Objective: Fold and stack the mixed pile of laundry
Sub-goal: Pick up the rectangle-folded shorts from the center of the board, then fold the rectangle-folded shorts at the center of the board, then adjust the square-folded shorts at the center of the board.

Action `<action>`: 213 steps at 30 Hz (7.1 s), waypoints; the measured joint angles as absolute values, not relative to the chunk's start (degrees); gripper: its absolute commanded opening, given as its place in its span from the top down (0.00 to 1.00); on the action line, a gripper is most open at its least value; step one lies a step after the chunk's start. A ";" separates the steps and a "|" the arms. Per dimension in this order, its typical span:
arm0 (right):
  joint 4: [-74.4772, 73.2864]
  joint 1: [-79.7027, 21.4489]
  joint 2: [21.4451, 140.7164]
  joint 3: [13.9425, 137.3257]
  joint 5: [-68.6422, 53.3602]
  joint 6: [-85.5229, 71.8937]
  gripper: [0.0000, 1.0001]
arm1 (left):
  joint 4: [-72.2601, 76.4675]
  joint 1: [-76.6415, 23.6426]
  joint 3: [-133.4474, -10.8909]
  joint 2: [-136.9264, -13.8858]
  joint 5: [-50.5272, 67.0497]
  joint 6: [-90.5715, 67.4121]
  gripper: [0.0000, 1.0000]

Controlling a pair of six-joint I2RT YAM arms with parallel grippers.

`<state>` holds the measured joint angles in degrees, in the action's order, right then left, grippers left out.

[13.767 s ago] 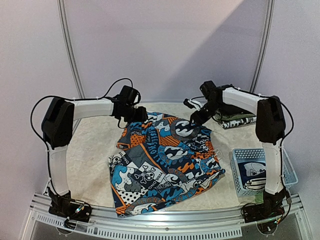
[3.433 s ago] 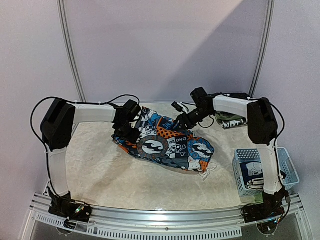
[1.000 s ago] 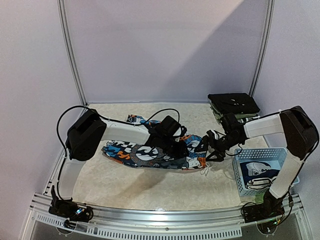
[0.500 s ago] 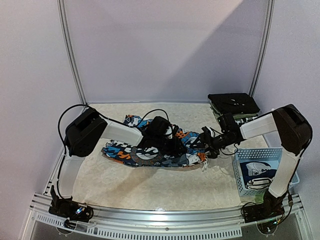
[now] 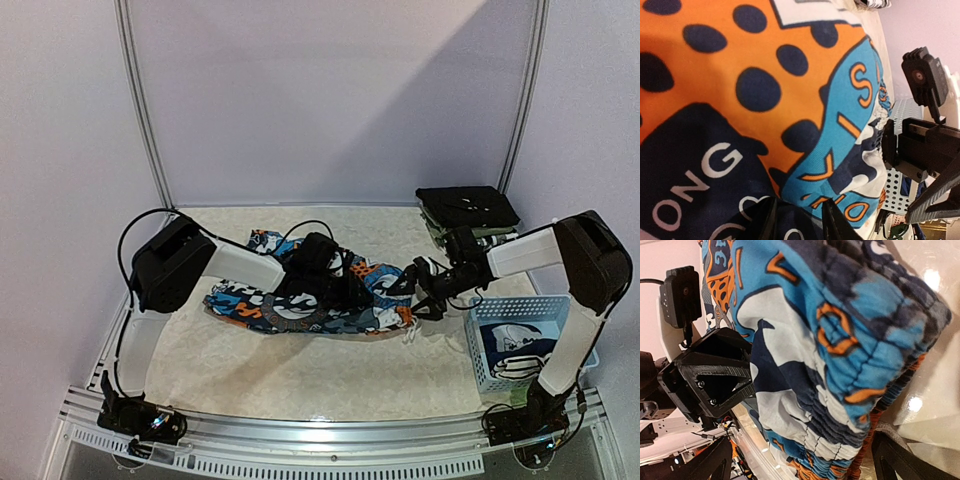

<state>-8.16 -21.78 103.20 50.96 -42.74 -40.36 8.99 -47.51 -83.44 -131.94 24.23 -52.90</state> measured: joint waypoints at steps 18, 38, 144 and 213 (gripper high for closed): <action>5.48 -22.39 106.63 49.58 -44.34 -40.51 0.40 | 14.87 -46.81 -82.70 -133.64 26.85 -58.70 0.70; -21.58 -18.96 106.61 66.00 -41.32 -22.13 1.00 | -10.28 -46.57 -83.40 -116.64 10.79 -39.20 0.45; -39.16 -47.33 149.23 146.34 -21.47 -27.20 0.49 | -5.41 -28.32 -44.34 -94.74 -0.56 -41.50 0.42; -28.23 -36.97 124.14 102.02 -41.30 -7.92 0.12 | -6.46 -23.75 -41.76 -76.03 8.58 -57.63 0.97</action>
<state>-28.23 -36.97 124.14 102.02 -41.30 -7.92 -6.46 -23.75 -41.76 -76.03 8.58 -57.63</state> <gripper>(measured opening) 0.877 0.033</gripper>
